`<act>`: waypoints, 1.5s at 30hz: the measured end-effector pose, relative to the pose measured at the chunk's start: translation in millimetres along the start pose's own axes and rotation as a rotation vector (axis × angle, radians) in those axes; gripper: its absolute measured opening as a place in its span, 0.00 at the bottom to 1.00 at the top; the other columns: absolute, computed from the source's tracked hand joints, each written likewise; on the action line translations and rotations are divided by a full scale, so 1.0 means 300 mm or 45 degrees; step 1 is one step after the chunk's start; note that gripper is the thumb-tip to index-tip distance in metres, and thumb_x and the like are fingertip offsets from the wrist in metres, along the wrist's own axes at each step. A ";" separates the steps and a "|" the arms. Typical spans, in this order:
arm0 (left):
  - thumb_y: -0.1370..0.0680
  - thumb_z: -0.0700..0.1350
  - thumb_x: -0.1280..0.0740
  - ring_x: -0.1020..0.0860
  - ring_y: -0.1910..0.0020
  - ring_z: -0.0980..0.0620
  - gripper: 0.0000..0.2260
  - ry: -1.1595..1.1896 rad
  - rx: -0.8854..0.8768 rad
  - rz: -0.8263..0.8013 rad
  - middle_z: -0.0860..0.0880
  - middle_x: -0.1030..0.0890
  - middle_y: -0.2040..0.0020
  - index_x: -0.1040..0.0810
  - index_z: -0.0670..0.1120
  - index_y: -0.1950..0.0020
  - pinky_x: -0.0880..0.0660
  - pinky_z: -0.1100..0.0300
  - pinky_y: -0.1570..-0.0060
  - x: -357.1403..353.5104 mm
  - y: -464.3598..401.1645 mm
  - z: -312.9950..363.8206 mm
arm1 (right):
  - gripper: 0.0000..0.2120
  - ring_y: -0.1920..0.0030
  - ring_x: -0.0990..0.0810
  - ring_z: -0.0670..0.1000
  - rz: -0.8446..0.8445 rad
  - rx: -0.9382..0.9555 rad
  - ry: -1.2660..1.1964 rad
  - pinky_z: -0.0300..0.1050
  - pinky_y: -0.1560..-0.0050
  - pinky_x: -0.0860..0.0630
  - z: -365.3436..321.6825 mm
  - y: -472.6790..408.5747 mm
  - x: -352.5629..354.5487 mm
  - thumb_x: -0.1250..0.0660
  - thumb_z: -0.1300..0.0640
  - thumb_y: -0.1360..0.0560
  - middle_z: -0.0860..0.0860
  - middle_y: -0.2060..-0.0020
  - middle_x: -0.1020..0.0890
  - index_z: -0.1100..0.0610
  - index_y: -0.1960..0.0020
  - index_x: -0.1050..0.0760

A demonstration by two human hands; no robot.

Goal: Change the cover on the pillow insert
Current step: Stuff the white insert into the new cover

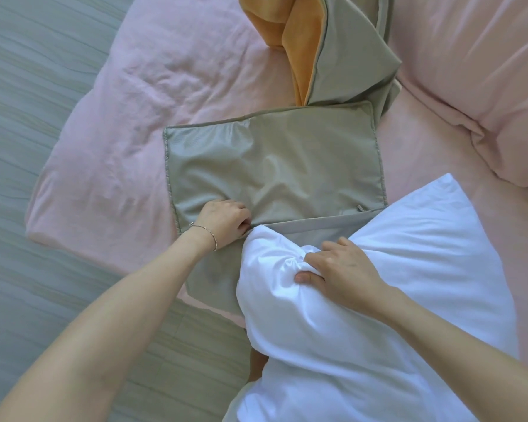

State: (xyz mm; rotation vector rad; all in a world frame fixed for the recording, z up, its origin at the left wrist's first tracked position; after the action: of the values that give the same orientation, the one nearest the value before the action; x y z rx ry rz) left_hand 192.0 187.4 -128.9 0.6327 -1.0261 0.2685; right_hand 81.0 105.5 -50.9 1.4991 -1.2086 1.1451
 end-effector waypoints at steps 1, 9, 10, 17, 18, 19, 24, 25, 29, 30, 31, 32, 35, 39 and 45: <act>0.26 0.43 0.35 0.22 0.55 0.45 0.05 0.024 0.086 -0.025 0.48 0.20 0.57 0.19 0.46 0.56 0.35 0.60 0.64 0.000 -0.003 -0.021 | 0.18 0.75 0.39 0.51 -0.013 -0.004 -0.002 0.39 0.70 0.41 0.001 0.002 -0.001 0.45 0.41 0.30 0.43 0.75 0.44 0.51 0.73 0.39; 0.24 0.40 0.36 0.26 0.60 0.48 0.03 0.669 0.325 0.074 0.48 0.23 0.61 0.23 0.43 0.57 0.33 0.63 0.60 0.105 0.012 -0.105 | 0.28 0.71 0.30 0.53 0.083 -0.044 -0.201 0.44 0.66 0.42 0.024 0.000 0.070 0.51 0.39 0.22 0.47 0.77 0.29 0.56 0.66 0.25; 0.24 0.40 0.36 0.28 0.63 0.51 0.04 0.748 0.333 0.075 0.49 0.24 0.63 0.24 0.44 0.59 0.34 0.65 0.62 0.121 0.014 -0.103 | 0.29 0.70 0.30 0.52 0.142 -0.044 -0.250 0.44 0.66 0.42 0.016 -0.015 0.105 0.53 0.39 0.21 0.48 0.76 0.27 0.56 0.65 0.25; 0.23 0.37 0.37 0.31 0.75 0.63 0.08 0.939 0.361 0.147 0.54 0.28 0.71 0.27 0.46 0.61 0.35 0.67 0.68 0.247 0.025 -0.087 | 0.17 0.74 0.29 0.56 0.368 -0.317 -0.247 0.43 0.69 0.39 0.016 -0.227 0.158 0.40 0.48 0.29 0.52 0.78 0.28 0.57 0.71 0.32; 0.23 0.37 0.37 0.31 0.74 0.62 0.07 0.923 0.378 0.172 0.55 0.28 0.71 0.27 0.45 0.61 0.35 0.65 0.67 0.252 0.039 -0.093 | 0.17 0.76 0.30 0.56 0.349 -0.390 -0.232 0.42 0.70 0.37 0.039 -0.250 0.126 0.37 0.48 0.29 0.52 0.79 0.30 0.57 0.72 0.33; 0.23 0.37 0.37 0.31 0.72 0.61 0.08 0.916 0.406 0.202 0.55 0.28 0.70 0.27 0.45 0.61 0.35 0.65 0.66 0.251 0.054 -0.104 | 0.17 0.77 0.31 0.55 0.320 -0.440 -0.208 0.42 0.70 0.36 0.055 -0.266 0.092 0.35 0.50 0.31 0.52 0.80 0.30 0.57 0.73 0.33; 0.23 0.37 0.36 0.30 0.71 0.61 0.11 1.259 0.536 0.304 0.51 0.26 0.69 0.27 0.49 0.65 0.32 0.68 0.66 0.286 0.085 -0.089 | 0.15 0.78 0.28 0.55 0.239 -0.518 -0.100 0.41 0.70 0.34 0.058 -0.254 0.005 0.27 0.54 0.35 0.52 0.81 0.27 0.56 0.74 0.29; 0.24 0.37 0.36 0.29 0.72 0.62 0.11 1.282 0.519 0.286 0.51 0.25 0.69 0.27 0.48 0.65 0.32 0.68 0.66 0.294 0.081 -0.060 | 0.15 0.78 0.28 0.56 0.271 -0.569 -0.096 0.41 0.71 0.33 0.073 -0.242 0.016 0.28 0.54 0.34 0.53 0.81 0.28 0.57 0.75 0.30; 0.26 0.39 0.32 0.25 0.68 0.59 0.10 1.166 0.515 0.391 0.54 0.22 0.68 0.25 0.51 0.65 0.28 0.64 0.61 0.326 0.123 -0.007 | 0.12 0.68 0.23 0.61 0.431 -0.812 -0.366 0.47 0.64 0.35 0.187 -0.194 0.081 0.35 0.54 0.30 0.59 0.72 0.22 0.60 0.68 0.27; 0.26 0.39 0.32 0.25 0.67 0.59 0.09 1.123 0.515 0.439 0.55 0.22 0.67 0.25 0.51 0.65 0.27 0.63 0.60 0.330 0.138 -0.006 | 0.10 0.62 0.22 0.62 0.431 -0.882 -0.416 0.49 0.60 0.37 0.213 -0.179 0.091 0.35 0.55 0.28 0.60 0.67 0.20 0.61 0.64 0.25; 0.27 0.40 0.31 0.25 0.66 0.60 0.09 1.069 0.498 0.466 0.56 0.22 0.66 0.25 0.51 0.63 0.27 0.63 0.59 0.329 0.149 0.001 | 0.09 0.57 0.23 0.63 0.429 -0.957 -0.442 0.50 0.57 0.37 0.239 -0.158 0.095 0.35 0.56 0.26 0.61 0.62 0.19 0.61 0.58 0.23; 0.27 0.39 0.31 0.25 0.65 0.61 0.07 1.006 0.464 0.469 0.57 0.23 0.65 0.25 0.50 0.61 0.27 0.65 0.58 0.324 0.154 0.018 | 0.09 0.54 0.24 0.63 0.435 -1.039 -0.468 0.51 0.54 0.36 0.271 -0.135 0.096 0.36 0.56 0.25 0.61 0.58 0.19 0.61 0.54 0.23; 0.27 0.39 0.31 0.25 0.60 0.54 0.03 0.784 0.354 0.384 0.50 0.24 0.59 0.22 0.43 0.54 0.29 0.65 0.55 0.265 0.138 0.081 | 0.11 0.49 0.25 0.62 0.379 -1.267 -0.525 0.51 0.49 0.36 0.365 -0.102 0.065 0.38 0.54 0.23 0.61 0.54 0.19 0.61 0.48 0.25; 0.27 0.39 0.32 0.27 0.54 0.43 0.05 0.468 0.454 0.440 0.42 0.23 0.56 0.21 0.39 0.53 0.30 0.53 0.52 0.230 0.134 0.068 | 0.17 0.43 0.27 0.58 0.114 -1.147 -0.356 0.50 0.42 0.41 0.368 -0.153 0.015 0.40 0.47 0.23 0.56 0.49 0.20 0.58 0.43 0.28; 0.23 0.40 0.36 0.27 0.57 0.49 0.04 0.820 0.680 0.507 0.46 0.22 0.56 0.23 0.40 0.53 0.34 0.60 0.57 0.225 0.163 -0.023 | 0.36 0.37 0.30 0.55 0.110 -0.695 -0.307 0.55 0.36 0.40 0.279 -0.090 0.131 0.52 0.33 0.31 0.52 0.44 0.23 0.54 0.32 0.33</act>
State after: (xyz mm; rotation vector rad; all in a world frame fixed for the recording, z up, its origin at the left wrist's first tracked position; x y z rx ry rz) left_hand 207.1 224.8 -55.7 0.7434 -0.4358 1.0495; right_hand 122.8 21.0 -31.1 1.1899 -1.6069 0.6185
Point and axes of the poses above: each hand's wrist, its own y-axis away from the middle knuckle, its own x-axis out of the back of the hand, z = x × y, the point moved 10 cm from there along -y, towards the middle knuckle
